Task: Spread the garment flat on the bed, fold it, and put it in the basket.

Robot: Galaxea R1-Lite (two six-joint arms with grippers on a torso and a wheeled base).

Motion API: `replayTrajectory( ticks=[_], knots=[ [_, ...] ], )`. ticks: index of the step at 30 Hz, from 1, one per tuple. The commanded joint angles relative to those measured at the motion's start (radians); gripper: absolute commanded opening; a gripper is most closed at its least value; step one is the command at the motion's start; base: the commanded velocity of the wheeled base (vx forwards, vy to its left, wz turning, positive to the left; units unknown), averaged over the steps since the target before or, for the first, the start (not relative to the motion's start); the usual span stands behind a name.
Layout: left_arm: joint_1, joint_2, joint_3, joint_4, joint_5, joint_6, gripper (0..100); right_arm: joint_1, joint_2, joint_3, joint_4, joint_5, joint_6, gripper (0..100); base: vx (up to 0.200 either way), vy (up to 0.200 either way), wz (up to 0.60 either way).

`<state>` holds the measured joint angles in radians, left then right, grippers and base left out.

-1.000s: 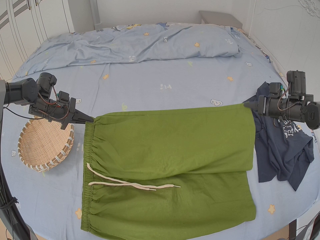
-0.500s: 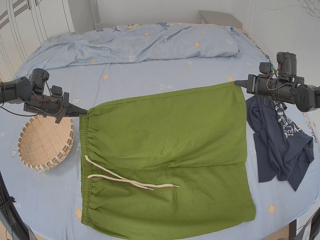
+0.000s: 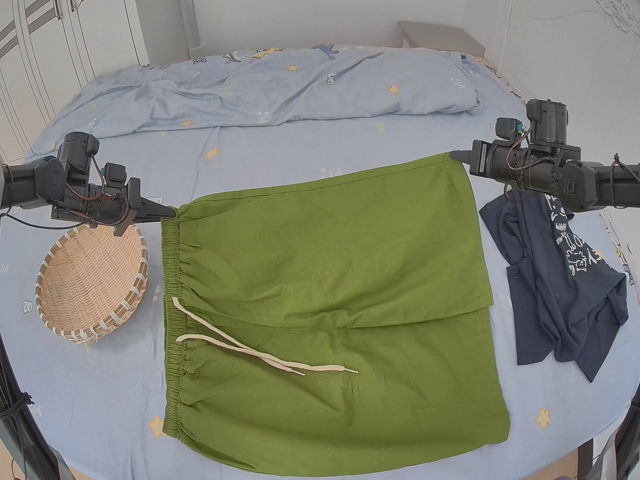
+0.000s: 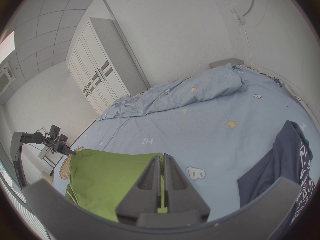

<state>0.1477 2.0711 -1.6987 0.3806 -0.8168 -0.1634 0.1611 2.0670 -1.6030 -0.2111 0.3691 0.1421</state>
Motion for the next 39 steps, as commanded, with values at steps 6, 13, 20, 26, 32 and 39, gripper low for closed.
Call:
replayTrajectory(
  ticks=[6, 13, 20, 26, 32, 39],
  knots=[
    [0.001, 0.047, -0.013, -0.014, 0.001, -0.002, 0, 0.000, 0.091, -0.063, -0.002, -0.015, -0.001, 0, 0.000, 0.000, 0.00],
    [0.001, 0.073, -0.024, -0.034, 0.001, -0.004, 0, 0.000, 0.113, -0.071, -0.001, -0.022, -0.003, 0, 0.000, 0.000, 0.00],
    [-0.010, 0.077, -0.027, -0.034, -0.001, -0.004, 100, 0.003, 0.147, -0.071, -0.001, -0.024, -0.001, 100, 0.000, 0.000, 0.00],
    [-0.011, 0.073, -0.032, -0.034, -0.001, -0.005, 100, -0.002, 0.148, -0.072, 0.001, -0.024, 0.001, 100, 0.000, 0.000, 0.00],
    [-0.034, 0.018, -0.009, -0.019, -0.002, -0.015, 100, -0.012, 0.113, -0.046, 0.013, -0.039, 0.010, 100, 0.000, 0.000, 0.00],
    [-0.072, -0.138, 0.165, -0.009, -0.005, -0.034, 100, -0.020, -0.113, 0.158, 0.091, -0.038, 0.091, 100, 0.000, 0.000, 0.00]
  ],
)
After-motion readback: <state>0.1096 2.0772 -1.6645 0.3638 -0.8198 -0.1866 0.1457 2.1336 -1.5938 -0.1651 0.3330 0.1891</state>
